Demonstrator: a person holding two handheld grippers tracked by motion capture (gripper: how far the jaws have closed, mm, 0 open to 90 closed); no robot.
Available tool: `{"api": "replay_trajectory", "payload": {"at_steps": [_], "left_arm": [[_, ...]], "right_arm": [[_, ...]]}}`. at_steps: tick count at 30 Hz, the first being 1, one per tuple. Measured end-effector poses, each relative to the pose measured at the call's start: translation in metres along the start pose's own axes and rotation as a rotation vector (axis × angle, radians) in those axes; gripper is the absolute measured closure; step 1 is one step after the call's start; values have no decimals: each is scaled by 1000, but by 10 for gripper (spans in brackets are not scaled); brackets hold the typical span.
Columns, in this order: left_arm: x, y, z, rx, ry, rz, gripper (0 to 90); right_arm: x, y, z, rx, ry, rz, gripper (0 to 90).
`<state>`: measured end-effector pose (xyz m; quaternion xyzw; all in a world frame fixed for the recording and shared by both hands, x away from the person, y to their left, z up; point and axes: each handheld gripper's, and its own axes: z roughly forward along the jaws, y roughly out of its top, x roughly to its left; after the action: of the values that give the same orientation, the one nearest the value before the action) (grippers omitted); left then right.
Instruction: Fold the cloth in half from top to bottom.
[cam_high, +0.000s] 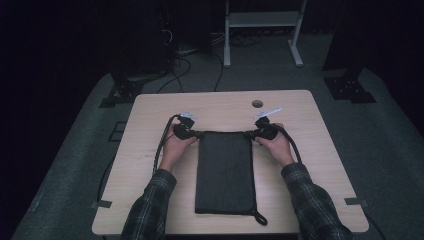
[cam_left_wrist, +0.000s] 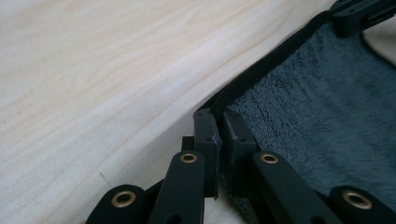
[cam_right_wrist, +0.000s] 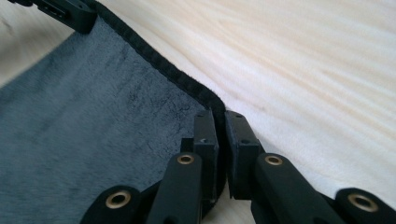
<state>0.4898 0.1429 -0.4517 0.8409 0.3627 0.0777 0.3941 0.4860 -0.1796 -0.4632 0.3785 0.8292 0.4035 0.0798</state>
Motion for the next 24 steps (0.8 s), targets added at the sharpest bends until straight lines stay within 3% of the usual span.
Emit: {"api": "replay_trajectory", "payload": {"at_steps": [10, 17, 24], "left_arm": [[-21, -1, -40, -40, -66, 49, 855], [-48, -15, -66, -55, -115, 117, 855], [-71, -39, -85, -57, -157, 133, 856]], "right_arm": [[22, 2, -35, -75, 49, -70, 833], [45, -19, -61, -106, 92, -110, 833], [72, -41, -80, -114, 142, -143, 833]]}}
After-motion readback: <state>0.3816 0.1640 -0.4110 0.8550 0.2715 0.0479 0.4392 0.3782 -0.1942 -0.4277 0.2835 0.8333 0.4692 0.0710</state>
